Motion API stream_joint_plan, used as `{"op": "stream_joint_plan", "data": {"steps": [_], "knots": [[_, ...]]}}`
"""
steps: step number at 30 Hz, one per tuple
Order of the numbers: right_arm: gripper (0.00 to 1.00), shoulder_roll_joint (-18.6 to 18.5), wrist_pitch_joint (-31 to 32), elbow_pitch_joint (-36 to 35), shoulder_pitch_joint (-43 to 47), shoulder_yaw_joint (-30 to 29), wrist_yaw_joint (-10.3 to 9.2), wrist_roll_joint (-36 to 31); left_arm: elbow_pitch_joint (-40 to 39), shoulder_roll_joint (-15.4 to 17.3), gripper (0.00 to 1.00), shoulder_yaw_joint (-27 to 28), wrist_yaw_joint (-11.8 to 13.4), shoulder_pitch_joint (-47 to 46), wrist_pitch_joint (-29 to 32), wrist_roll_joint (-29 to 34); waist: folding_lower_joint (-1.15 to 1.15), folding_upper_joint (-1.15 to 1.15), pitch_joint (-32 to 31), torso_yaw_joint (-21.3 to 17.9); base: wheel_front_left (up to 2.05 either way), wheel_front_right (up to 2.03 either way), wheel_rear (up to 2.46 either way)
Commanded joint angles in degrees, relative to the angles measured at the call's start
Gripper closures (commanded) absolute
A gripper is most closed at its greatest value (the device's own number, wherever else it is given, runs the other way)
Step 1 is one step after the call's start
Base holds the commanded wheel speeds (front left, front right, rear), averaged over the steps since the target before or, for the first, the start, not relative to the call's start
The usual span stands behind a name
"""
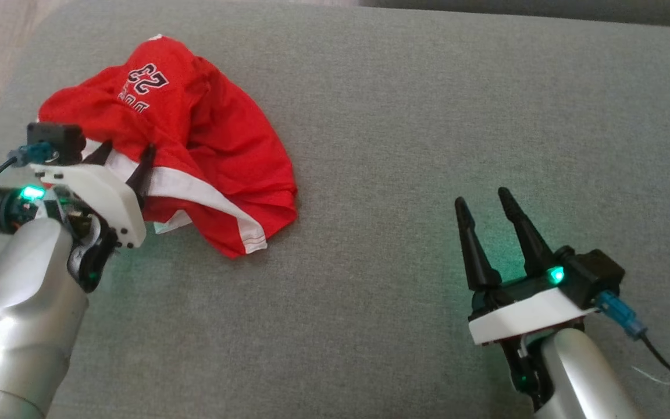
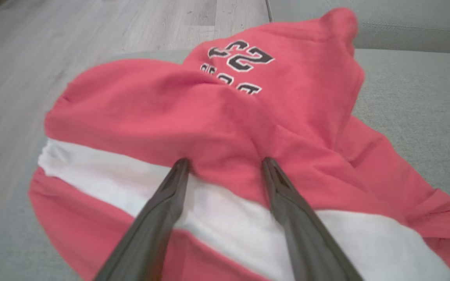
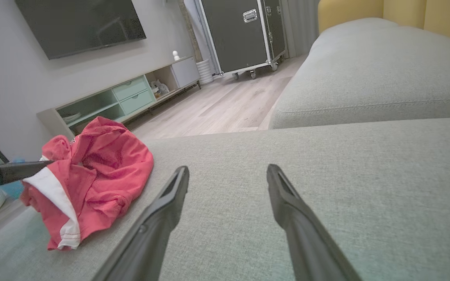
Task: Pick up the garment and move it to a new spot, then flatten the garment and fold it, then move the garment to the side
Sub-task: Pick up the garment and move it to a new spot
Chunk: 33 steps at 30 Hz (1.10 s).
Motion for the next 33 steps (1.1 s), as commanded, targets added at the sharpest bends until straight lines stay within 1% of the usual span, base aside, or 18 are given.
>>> {"op": "stream_joint_plan", "data": {"steps": [1,3,4,5,6,11,12,15,19,25,29,33], "knots": [[0.0,-0.2,-0.6,-2.0,-1.6,1.1,0.24,0.9,-0.5,3.2,0.0,1.4,0.1,-3.1,-0.6,-1.3,-0.01,0.0,0.4,-0.4,0.0,0.0,0.0],[0.0,-0.2,-0.6,-2.1,-1.8,0.9,0.24,1.5,0.4,3.2,0.0,0.2,0.1,-3.2,-1.0,-3.1,-0.01,0.0,0.7,-0.7,0.0,0.0,0.0],[0.0,-0.2,-0.6,-2.1,-1.9,0.9,0.24,1.5,0.7,3.4,0.23,-0.6,0.1,-3.3,-1.2,-3.9,-0.01,0.0,0.7,-0.7,0.0,0.0,0.0],[0.0,-0.2,-0.6,-2.1,-2.0,0.8,0.24,1.5,0.6,3.6,0.89,-1.6,0.1,-3.5,-1.7,-4.5,-0.01,0.0,0.8,-0.8,0.0,0.0,0.0],[0.0,-0.2,-0.6,-2.1,-2.0,0.7,0.24,1.4,0.6,3.8,1.0,-2.4,0.1,-3.6,-2.3,-5.2,-0.01,0.0,0.8,-0.8,0.0,0.0,0.0],[0.0,-0.2,-0.6,-1.5,-1.3,0.7,0.24,1.1,0.8,5.2,1.0,-3.9,0.1,-4.8,-7.7,-7.9,-0.01,0.0,-0.8,-0.7,0.0,0.0,0.0],[0.0,-0.2,-0.6,-1.2,-1.1,0.8,0.24,1.4,0.6,5.9,1.0,-4.4,0.1,-5.5,-10.1,-8.3,-0.01,0.0,-1.8,-0.6,0.0,0.0,0.0],[0.0,-0.2,-0.6,-1.0,-0.7,1.1,0.24,1.9,-0.4,6.8,1.0,-5.3,0.1,-6.1,-12.6,-9.1,-0.01,0.0,-3.6,-0.5,0.0,0.0,0.0],[0.0,-0.2,-0.6,-0.6,0.4,1.5,0.24,2.8,-2.8,8.4,1.0,-6.3,0.1,-6.2,-15.6,-10.0,-0.01,0.0,-6.5,-0.3,0.0,0.0,0.0],[0.0,-0.2,-0.6,-0.2,1.9,2.2,0.24,4.1,-8.6,10.0,1.0,-5.8,0.3,-5.6,-21.0,-10.1,-0.01,0.0,-10.0,-0.1,0.0,0.0,0.0],[0.0,-0.2,-0.6,-0.2,2.5,2.7,0.24,4.8,-13.6,9.9,1.0,-6.1,1.0,-4.4,-22.2,-9.7,-0.01,0.0,-11.5,-0.6,0.0,0.0,0.0],[0.0,-0.2,-0.6,-0.4,2.7,2.5,0.24,5.0,-19.0,9.1,1.0,-7.6,2.1,-2.7,-20.9,-9.3,-0.01,0.0,-12.3,-2.0,0.0,0.0,0.0]]}}
